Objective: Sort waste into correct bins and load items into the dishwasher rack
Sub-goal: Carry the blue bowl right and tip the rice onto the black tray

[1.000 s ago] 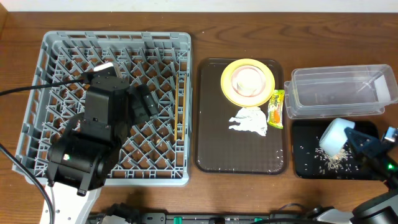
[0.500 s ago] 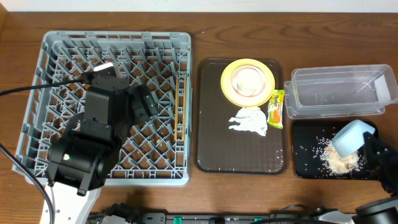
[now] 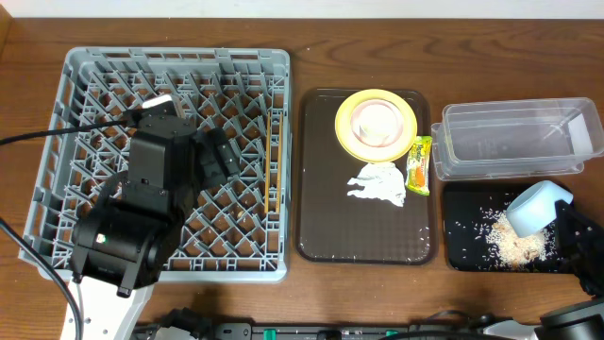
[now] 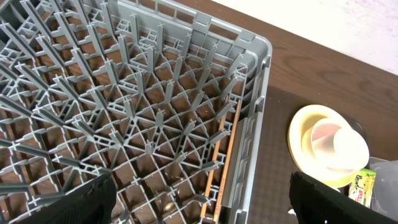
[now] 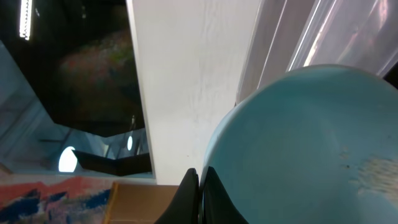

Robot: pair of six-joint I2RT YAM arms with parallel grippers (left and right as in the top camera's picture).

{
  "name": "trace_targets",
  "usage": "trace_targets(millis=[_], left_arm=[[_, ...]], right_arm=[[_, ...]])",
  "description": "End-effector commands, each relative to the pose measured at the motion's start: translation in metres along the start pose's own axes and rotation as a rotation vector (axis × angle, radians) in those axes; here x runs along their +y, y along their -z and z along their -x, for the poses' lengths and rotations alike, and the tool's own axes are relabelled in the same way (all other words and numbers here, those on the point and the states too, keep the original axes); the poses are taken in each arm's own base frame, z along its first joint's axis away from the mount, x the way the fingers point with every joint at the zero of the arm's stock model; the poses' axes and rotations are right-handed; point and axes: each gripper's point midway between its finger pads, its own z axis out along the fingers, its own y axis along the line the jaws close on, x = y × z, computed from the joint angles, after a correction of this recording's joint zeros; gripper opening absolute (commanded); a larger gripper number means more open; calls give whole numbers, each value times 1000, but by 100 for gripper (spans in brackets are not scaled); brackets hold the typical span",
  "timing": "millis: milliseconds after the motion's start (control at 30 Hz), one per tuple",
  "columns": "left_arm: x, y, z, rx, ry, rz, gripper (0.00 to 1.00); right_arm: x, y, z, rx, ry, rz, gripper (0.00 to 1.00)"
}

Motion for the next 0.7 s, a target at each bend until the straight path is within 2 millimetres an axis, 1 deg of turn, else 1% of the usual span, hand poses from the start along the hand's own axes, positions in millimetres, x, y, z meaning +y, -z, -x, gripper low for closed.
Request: trace_targets(millis=[0, 67, 100, 200, 233, 267, 333, 533, 600, 667], left_arm=[[2, 3, 5, -16, 0, 9, 90], [2, 3, 5, -16, 0, 9, 90], [2, 3, 5, -16, 0, 9, 90], [2, 3, 5, -16, 0, 9, 90], [2, 3, 5, -16, 0, 9, 90], [2, 3, 5, -16, 0, 9, 90], [2, 3, 5, -16, 0, 9, 90], [2, 3, 5, -16, 0, 9, 90], [2, 3, 5, -16, 0, 9, 90], [2, 3, 5, -16, 0, 9, 90]], right_arm=[[9, -1, 5, -14, 43, 37, 1], [8, -1, 7, -14, 54, 36, 1], [9, -1, 3, -9, 14, 35, 1], [10, -2, 2, -9, 59, 37, 1], [8, -2, -1, 0, 21, 23, 1], [10, -2, -3, -2, 31, 29, 1], [11, -2, -1, -8, 75, 37, 1], [12, -3, -2, -3, 43, 37, 1], [14, -5, -2, 14, 30, 30, 1], [17, -10, -3, 67, 58, -11, 1]])
